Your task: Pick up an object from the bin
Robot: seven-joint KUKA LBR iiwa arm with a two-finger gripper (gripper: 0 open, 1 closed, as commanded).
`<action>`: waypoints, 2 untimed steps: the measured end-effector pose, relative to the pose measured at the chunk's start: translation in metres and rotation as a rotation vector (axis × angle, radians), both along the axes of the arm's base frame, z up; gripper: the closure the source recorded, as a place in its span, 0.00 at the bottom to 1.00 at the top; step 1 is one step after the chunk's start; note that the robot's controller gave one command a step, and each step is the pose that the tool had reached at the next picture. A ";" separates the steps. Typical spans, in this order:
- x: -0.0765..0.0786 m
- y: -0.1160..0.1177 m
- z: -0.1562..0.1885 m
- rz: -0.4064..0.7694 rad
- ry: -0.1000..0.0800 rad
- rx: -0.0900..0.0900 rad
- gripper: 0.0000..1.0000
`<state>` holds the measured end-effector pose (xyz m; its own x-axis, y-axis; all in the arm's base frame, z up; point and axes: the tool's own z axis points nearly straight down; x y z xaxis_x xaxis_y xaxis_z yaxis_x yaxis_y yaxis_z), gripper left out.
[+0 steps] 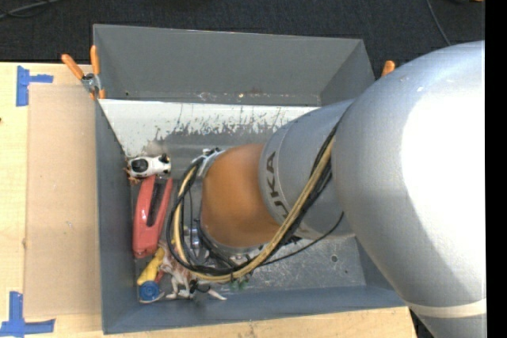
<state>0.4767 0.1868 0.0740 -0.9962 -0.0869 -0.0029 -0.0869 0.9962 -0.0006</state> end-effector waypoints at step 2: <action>-0.002 -0.012 0.123 0.021 0.009 -0.003 1.00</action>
Offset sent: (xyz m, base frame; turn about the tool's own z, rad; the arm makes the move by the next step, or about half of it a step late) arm -0.0023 -0.0109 0.1215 -0.0222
